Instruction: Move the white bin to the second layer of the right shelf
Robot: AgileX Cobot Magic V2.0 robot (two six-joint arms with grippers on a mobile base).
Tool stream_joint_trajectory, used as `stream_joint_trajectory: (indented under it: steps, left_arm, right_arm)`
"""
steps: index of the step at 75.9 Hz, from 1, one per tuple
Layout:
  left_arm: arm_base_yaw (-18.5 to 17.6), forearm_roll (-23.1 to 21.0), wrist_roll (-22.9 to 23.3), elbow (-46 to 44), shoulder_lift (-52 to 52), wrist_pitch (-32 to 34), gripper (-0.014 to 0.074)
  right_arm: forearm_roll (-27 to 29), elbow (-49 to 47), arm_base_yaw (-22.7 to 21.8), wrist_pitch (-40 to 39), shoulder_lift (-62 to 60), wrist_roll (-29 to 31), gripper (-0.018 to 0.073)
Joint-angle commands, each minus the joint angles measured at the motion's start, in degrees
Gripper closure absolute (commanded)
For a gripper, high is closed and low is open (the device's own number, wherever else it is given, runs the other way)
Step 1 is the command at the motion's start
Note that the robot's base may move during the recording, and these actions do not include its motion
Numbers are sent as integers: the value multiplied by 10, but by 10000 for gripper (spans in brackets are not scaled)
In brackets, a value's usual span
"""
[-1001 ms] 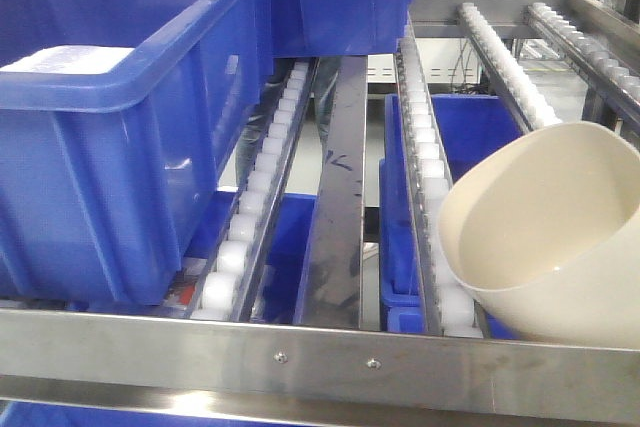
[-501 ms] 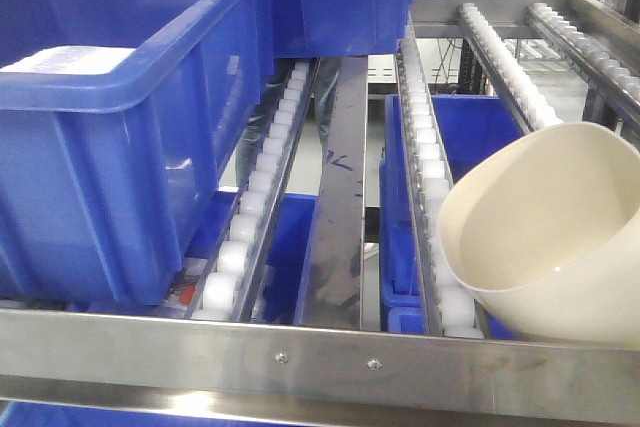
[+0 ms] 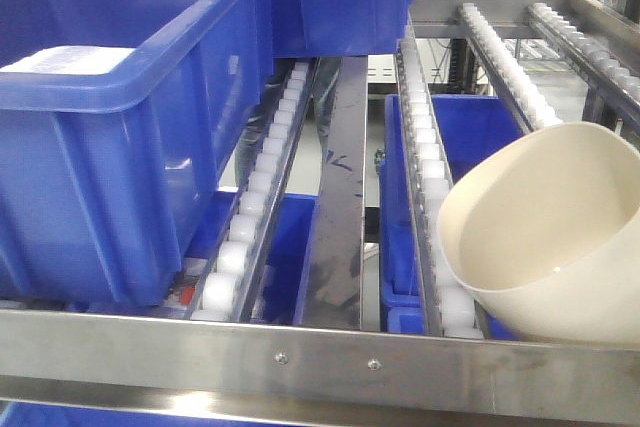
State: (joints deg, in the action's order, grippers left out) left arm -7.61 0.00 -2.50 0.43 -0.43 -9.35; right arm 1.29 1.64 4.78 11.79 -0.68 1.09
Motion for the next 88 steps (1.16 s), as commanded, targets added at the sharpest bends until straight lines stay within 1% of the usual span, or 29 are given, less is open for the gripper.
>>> stream_joint_trajectory:
  steps: [1, 88]
  left_arm:
    - [-2, 0, 3, 21, -8, 49, 512]
    - [-2, 0, 3, 21, -8, 49, 512]
  right_arm:
    - [-3, -8, -2, -55, -11, 3, 536]
    - [-3, -8, -2, -55, -11, 3, 536]
